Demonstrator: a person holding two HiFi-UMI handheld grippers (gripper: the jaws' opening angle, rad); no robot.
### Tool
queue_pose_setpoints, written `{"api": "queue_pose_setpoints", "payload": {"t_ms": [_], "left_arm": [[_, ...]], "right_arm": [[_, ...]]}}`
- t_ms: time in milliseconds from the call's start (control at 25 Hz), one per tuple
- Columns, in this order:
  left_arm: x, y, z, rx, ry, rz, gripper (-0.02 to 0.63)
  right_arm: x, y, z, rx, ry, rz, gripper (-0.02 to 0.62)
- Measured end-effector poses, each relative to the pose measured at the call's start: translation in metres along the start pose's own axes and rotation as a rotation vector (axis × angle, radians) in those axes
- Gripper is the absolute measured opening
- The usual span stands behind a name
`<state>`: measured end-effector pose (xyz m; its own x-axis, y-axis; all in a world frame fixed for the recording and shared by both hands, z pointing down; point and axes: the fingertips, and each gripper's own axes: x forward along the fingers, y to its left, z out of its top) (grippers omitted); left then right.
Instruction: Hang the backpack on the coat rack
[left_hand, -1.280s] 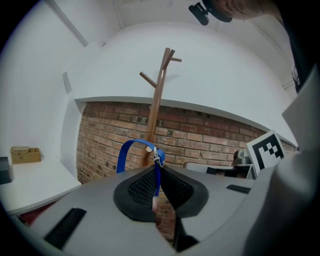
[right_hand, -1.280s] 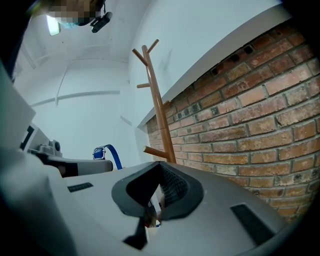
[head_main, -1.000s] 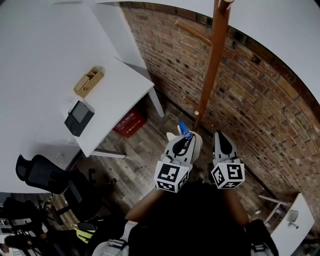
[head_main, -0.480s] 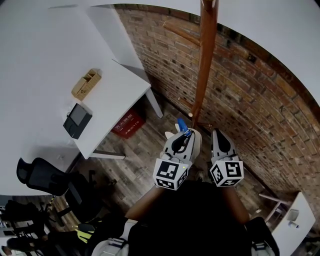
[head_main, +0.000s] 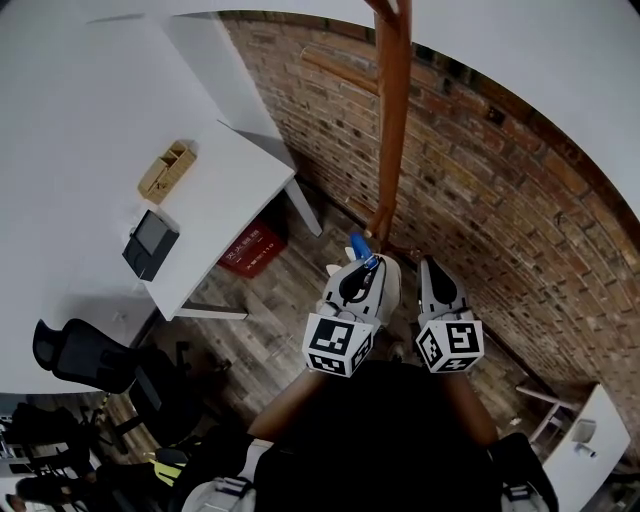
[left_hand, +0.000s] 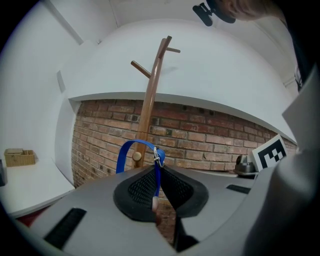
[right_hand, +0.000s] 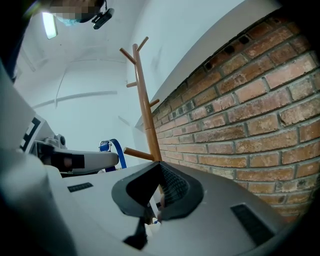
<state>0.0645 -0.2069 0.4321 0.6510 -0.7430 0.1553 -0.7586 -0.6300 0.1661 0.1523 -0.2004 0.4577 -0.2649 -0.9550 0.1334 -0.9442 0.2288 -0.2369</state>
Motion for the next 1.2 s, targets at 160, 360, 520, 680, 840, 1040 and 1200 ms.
{"api": "queue_pose_setpoints", "payload": {"t_ms": [160, 360, 520, 680, 840, 1040, 1200], "left_arm": [[0.007, -0.002, 0.001, 0.002, -0.001, 0.000, 0.028], [0.015, -0.004, 0.002, 0.000, -0.002, 0.006, 0.028], [0.021, -0.005, -0.001, -0.003, 0.006, 0.014, 0.028], [0.025, -0.004, 0.000, -0.003, 0.008, 0.022, 0.028], [0.029, -0.004, 0.000, -0.002, 0.009, 0.026, 0.028], [0.033, -0.003, -0.001, -0.005, 0.013, 0.031, 0.028], [0.036, -0.003, -0.005, -0.003, 0.017, 0.033, 0.028]], "right_arm": [[0.003, -0.006, -0.001, -0.003, 0.007, 0.003, 0.012], [0.005, -0.012, -0.002, -0.003, 0.016, 0.014, 0.012], [0.008, -0.018, -0.003, -0.004, 0.023, 0.021, 0.012], [0.011, -0.021, -0.001, -0.002, 0.025, 0.029, 0.012], [0.016, -0.024, -0.001, 0.001, 0.026, 0.038, 0.012], [0.020, -0.027, -0.001, 0.004, 0.027, 0.043, 0.012], [0.021, -0.030, -0.001, 0.008, 0.026, 0.044, 0.011]]}}
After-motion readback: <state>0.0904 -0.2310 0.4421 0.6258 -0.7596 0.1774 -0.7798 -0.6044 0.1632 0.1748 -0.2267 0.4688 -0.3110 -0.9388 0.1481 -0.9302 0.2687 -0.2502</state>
